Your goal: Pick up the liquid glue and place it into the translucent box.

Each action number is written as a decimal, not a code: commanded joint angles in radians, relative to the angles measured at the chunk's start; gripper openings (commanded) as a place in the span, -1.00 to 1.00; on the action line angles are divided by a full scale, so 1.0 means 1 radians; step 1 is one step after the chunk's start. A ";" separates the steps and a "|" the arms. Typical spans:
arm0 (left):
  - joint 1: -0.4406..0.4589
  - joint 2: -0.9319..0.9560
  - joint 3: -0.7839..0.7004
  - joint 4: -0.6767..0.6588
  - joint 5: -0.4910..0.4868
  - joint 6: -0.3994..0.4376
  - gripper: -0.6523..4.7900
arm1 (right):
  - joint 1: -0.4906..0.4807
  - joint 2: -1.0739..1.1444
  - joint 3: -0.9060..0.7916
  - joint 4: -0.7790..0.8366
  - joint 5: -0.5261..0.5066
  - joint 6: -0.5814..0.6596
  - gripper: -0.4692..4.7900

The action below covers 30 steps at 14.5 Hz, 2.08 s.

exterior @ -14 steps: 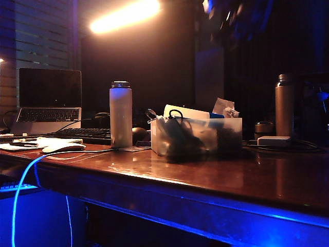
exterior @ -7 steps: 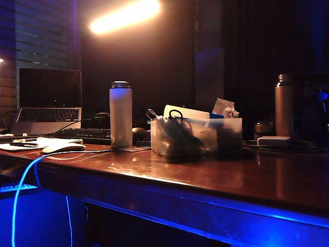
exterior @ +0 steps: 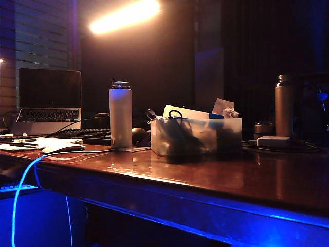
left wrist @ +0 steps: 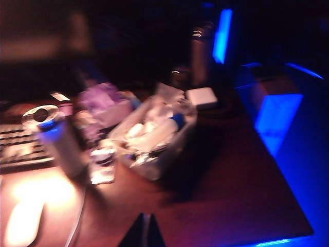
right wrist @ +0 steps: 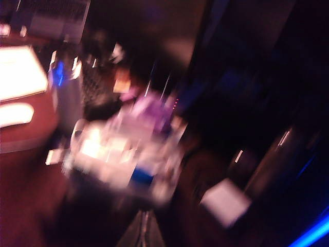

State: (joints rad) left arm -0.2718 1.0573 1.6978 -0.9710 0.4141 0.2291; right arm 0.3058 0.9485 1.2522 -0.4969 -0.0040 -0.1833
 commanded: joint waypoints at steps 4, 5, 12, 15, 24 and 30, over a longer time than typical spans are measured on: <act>0.000 -0.379 -0.368 0.008 -0.157 -0.101 -0.78 | 0.002 -0.264 -0.472 0.320 -0.062 0.079 -0.84; 0.000 -0.449 -0.462 0.035 -0.185 -0.115 -0.78 | 0.002 -0.298 -0.534 0.352 -0.070 0.079 -0.84; 0.001 -0.831 -1.065 0.431 -0.219 -0.191 -0.78 | 0.002 -0.395 -0.712 0.371 -0.132 0.085 -0.84; 0.001 -0.866 -1.208 0.524 -0.219 -0.290 -0.78 | 0.002 -0.491 -0.823 0.375 -0.132 0.162 -0.84; 0.001 -0.866 -1.530 0.750 -0.223 -0.291 -0.78 | 0.001 -0.664 -1.128 0.373 -0.029 0.214 -0.84; 0.001 -0.866 -1.622 0.786 -0.253 -0.235 -0.78 | 0.001 -0.664 -1.221 0.368 -0.018 0.264 -0.84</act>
State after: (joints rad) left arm -0.2714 0.1909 0.0746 -0.1982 0.1570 -0.0151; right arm 0.3065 0.2848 0.0364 -0.1406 -0.0219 0.0597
